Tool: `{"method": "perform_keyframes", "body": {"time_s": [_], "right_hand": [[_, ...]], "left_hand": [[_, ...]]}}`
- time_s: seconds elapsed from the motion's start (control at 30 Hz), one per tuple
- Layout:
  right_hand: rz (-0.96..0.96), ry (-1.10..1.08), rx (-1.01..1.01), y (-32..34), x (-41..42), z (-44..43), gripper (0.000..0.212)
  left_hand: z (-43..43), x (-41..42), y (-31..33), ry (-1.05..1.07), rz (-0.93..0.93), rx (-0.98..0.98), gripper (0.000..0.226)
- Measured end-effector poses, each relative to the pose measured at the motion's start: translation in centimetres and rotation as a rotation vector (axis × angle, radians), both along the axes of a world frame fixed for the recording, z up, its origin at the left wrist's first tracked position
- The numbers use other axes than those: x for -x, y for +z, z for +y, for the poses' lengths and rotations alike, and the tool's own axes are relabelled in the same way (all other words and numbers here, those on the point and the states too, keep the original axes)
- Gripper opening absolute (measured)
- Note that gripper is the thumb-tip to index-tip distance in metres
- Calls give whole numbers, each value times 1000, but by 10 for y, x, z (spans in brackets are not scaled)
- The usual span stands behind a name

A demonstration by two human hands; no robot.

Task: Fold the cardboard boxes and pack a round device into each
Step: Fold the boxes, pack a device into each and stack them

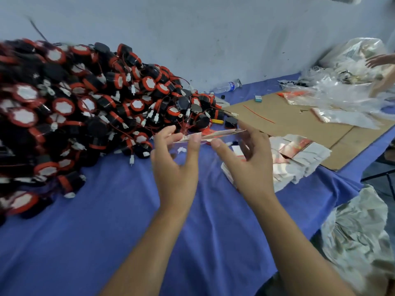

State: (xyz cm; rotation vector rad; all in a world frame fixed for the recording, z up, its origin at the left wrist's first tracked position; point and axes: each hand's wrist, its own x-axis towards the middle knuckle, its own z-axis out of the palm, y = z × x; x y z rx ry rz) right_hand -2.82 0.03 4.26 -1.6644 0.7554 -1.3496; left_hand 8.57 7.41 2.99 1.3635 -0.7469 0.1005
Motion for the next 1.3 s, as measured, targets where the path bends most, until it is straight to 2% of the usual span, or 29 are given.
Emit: {"method": "perform_keyframes", "body": {"time_s": [0.07, 0.13, 0.3, 0.43, 0.7, 0.8, 0.93, 1.03, 1.17, 1.3], "right_hand": [[-31, 183, -27, -5, -25, 23, 75], [23, 270, 3, -14, -51, 47, 69], [-18, 469, -126, -38, -111, 113, 64], [-21, 663, -147, -51, -145, 153, 69], [56, 894, -195, -62, -177, 189, 62], [104, 956, -193, -64, -178, 191, 61], [88, 985, -263, -68, -179, 184, 65], [46, 1029, -372, -74, -179, 183, 64], [-6, 1040, -478, -76, -179, 184, 42], [-14, 948, -500, -74, -182, 187, 30]], "left_hand": [[32, -18, 0, 53, 55, 55, 22], [62, -36, -4, 63, 98, 66, 11], [145, -84, -25, 84, 79, -22, 10], [198, -109, -41, 78, 51, -91, 29], [241, -136, -59, 115, 61, -153, 59], [243, -139, -63, 63, 119, -128, 71], [245, -136, -70, -60, 301, -20, 61], [246, -133, -73, -86, 361, -20, 59], [246, -131, -69, -32, 337, -67, 66], [248, -131, -63, 9, 341, -65, 62]]}}
